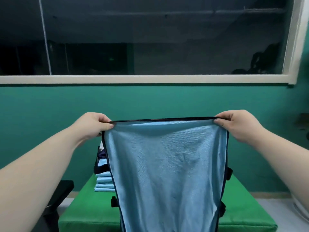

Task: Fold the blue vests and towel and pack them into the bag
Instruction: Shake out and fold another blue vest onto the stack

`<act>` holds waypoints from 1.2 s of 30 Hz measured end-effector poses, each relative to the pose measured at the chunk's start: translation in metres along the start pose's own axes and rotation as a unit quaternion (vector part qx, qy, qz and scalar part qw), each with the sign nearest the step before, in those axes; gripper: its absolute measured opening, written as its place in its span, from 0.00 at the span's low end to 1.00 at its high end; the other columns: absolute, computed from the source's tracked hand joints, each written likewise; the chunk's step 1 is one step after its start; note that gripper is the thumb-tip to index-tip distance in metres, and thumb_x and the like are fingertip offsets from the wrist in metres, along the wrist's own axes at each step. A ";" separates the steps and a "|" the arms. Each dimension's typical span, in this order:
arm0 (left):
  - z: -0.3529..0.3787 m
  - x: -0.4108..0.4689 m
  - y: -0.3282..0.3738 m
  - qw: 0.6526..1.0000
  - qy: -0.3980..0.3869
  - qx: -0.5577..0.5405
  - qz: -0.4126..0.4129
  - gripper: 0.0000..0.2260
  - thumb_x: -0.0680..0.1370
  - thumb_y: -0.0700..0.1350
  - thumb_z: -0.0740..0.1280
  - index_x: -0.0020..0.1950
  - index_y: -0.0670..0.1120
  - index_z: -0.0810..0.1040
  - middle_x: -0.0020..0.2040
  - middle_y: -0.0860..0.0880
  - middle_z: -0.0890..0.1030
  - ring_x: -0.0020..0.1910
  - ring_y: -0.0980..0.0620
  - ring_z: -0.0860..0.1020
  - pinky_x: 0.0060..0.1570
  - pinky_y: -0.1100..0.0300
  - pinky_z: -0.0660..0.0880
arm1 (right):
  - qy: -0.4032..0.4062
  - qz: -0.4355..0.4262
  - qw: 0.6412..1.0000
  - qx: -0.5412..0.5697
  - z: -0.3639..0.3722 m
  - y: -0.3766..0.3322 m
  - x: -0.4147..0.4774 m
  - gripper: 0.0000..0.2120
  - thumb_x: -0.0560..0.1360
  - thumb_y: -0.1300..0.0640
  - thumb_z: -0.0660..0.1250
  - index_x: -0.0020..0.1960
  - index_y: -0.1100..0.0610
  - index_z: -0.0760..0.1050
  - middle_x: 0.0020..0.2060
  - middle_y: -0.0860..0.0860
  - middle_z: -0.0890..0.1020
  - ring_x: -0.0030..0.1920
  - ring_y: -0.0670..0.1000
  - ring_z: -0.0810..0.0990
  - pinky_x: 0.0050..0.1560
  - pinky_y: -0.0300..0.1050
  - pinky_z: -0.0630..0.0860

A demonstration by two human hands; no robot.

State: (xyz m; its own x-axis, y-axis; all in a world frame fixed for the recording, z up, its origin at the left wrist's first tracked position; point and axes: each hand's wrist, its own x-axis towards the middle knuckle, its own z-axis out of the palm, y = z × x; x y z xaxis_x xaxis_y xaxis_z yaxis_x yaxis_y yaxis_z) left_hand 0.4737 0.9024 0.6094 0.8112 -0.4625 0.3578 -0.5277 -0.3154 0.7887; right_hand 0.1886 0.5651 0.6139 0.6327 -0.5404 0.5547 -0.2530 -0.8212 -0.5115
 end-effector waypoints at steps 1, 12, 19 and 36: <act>-0.002 0.000 0.000 1.000 -0.008 0.001 0.000 0.03 0.75 0.40 0.74 0.44 0.41 0.83 0.42 0.44 0.83 0.42 0.48 0.78 0.55 0.47 0.79 | -0.003 -0.001 1.000 0.020 -0.006 0.000 0.003 0.05 0.77 0.52 0.71 0.44 0.43 0.82 0.42 0.41 0.84 0.44 0.46 0.81 0.41 0.39 0.74; -0.001 0.019 -0.024 0.998 -0.041 -0.039 -0.019 0.07 0.72 0.45 0.77 0.42 0.41 0.83 0.40 0.45 0.83 0.43 0.49 0.79 0.57 0.46 0.78 | -0.077 -0.013 0.997 0.018 -0.012 0.018 0.023 0.04 0.74 0.55 0.76 0.44 0.46 0.83 0.36 0.36 0.84 0.35 0.32 0.78 0.39 0.26 0.69; 0.033 0.050 -0.033 0.999 -0.031 0.005 -0.006 0.08 0.73 0.47 0.76 0.42 0.43 0.83 0.34 0.52 0.81 0.33 0.56 0.74 0.38 0.59 0.70 | -0.092 0.005 0.993 -0.070 0.008 0.042 0.059 0.03 0.78 0.54 0.71 0.48 0.47 0.83 0.40 0.38 0.83 0.38 0.38 0.79 0.32 0.23 0.67; 0.061 0.236 0.061 0.976 0.011 -0.218 -0.024 0.05 0.75 0.34 0.72 0.46 0.41 0.78 0.40 0.41 0.81 0.33 0.50 0.81 0.33 0.60 0.82 | 0.072 -0.024 0.996 -0.047 -0.001 0.035 0.271 0.04 0.79 0.55 0.69 0.51 0.51 0.82 0.39 0.44 0.82 0.35 0.43 0.76 0.34 0.37 0.69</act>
State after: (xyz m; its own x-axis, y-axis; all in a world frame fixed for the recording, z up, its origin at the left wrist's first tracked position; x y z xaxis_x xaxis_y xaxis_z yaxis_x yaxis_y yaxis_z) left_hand 0.6177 0.7240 0.7114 0.8404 -0.4363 0.3213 -0.3349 0.0480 0.9410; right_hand 0.3501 0.3898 0.7469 0.5351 -0.5155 0.6693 -0.2968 -0.8564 -0.4224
